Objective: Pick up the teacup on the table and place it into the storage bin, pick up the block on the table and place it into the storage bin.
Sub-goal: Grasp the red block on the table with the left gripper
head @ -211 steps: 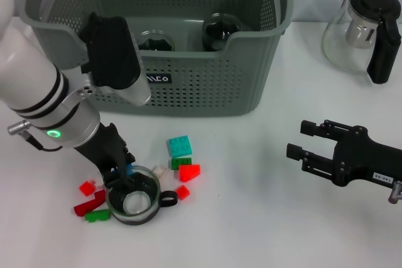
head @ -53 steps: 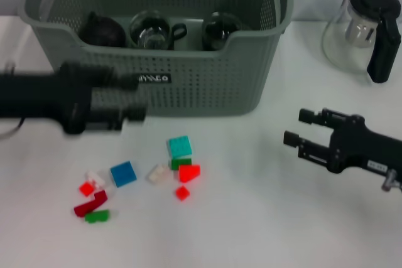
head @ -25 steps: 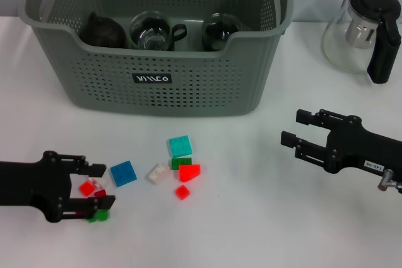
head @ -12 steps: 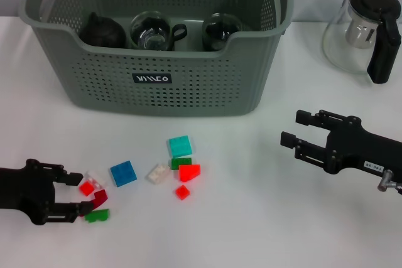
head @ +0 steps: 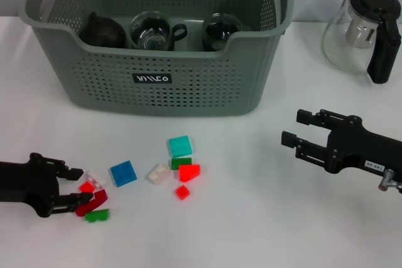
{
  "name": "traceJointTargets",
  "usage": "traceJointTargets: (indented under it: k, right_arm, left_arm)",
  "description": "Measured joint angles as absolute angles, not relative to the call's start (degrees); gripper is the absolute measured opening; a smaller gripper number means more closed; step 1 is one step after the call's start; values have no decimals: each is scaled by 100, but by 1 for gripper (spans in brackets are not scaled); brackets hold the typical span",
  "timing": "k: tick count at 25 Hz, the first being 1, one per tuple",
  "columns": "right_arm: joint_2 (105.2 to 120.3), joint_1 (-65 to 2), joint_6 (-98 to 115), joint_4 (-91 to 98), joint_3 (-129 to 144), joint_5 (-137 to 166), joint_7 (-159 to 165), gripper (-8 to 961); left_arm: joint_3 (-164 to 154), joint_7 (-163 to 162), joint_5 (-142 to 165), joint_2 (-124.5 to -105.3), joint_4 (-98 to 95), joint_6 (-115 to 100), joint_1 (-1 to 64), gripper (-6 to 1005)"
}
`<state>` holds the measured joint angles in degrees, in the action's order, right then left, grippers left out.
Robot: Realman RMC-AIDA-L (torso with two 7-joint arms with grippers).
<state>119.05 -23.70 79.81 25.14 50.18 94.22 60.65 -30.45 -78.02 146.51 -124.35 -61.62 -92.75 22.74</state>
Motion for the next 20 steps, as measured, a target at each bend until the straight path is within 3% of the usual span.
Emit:
traceJointTargets:
  k: [20]
  right_arm:
    - [11893, -2373, 7971, 2513, 4989, 9396, 6064, 646]
  left_arm:
    - [-3246, -7761, 14549, -12454, -5940, -8611, 2330, 499]
